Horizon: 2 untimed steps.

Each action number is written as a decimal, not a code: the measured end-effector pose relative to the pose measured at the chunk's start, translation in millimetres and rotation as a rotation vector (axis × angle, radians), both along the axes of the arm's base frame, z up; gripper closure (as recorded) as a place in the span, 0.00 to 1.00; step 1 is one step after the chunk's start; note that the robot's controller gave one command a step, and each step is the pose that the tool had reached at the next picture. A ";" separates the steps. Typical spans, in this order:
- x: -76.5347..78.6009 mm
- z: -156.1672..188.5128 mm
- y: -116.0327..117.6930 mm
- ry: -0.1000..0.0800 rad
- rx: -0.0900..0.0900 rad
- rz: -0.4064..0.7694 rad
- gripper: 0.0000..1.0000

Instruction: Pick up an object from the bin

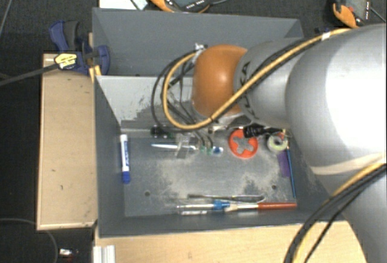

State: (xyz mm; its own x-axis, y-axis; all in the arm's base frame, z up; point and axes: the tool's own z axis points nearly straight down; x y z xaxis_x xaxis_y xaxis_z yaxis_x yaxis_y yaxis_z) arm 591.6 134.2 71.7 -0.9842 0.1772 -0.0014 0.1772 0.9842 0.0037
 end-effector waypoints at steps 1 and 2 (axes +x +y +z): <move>0.0 0.1 0.0 0.000 0.000 -0.001 1.00; -0.6 12.7 0.0 0.000 0.001 -0.001 1.00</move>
Offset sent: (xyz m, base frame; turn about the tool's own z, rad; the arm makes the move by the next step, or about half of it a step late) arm 0.0000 0.0002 0.0277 0.0004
